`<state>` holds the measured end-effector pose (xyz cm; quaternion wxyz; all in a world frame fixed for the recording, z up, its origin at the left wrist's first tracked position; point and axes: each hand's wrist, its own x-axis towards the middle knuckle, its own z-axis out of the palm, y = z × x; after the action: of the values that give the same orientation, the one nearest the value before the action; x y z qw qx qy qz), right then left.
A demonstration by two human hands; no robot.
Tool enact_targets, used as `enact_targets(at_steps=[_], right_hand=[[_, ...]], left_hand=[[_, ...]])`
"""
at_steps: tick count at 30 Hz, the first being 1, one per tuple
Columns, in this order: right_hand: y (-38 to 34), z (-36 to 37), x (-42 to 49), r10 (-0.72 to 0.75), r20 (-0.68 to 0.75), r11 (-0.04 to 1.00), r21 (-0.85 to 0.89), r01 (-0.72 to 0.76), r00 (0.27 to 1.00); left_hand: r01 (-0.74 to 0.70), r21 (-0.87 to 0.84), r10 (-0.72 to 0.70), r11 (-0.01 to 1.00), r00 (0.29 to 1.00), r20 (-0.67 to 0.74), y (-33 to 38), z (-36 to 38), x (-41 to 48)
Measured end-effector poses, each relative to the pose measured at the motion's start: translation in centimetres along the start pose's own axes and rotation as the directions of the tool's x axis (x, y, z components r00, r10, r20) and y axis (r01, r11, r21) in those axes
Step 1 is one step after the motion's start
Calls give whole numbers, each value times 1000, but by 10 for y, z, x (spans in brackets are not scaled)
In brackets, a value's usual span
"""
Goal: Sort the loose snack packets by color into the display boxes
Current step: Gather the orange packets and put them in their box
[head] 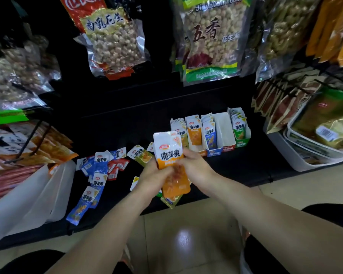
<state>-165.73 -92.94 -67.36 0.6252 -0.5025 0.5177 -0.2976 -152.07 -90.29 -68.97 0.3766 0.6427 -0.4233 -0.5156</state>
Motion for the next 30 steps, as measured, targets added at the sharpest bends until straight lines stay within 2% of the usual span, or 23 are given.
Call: enact_targets(at_steps=[5, 9, 13, 17, 22, 25, 30], right_hand=[[23, -23, 34, 5, 25, 967, -253, 1, 1000], [48, -62, 70, 51, -81, 941, -330, -75, 995], [97, -99, 112, 146, -248, 938, -273, -213, 958], [130, -120, 151, 164, -304, 919, -298, -257, 938], [144, -127, 189, 26, -323, 933, -333, -139, 946], [149, -128, 208, 1, -270, 931, -351, -99, 963], [155, -131, 221, -61, -197, 847, -529, -54, 979]], left_hand=[[47, 56, -46, 997, 999, -21, -14, 12, 38], [82, 113, -80, 990, 996, -28, -20, 30, 92], [76, 133, -68, 988, 996, -62, -22, 57, 165], [50, 149, -39, 988, 996, -76, -27, 91, 239], [-12, 327, 51, 945, 992, -112, -41, 120, 302], [-51, 388, 101, 920, 989, -108, -46, 129, 317], [-94, 502, 189, 860, 972, -140, -53, 128, 321]])
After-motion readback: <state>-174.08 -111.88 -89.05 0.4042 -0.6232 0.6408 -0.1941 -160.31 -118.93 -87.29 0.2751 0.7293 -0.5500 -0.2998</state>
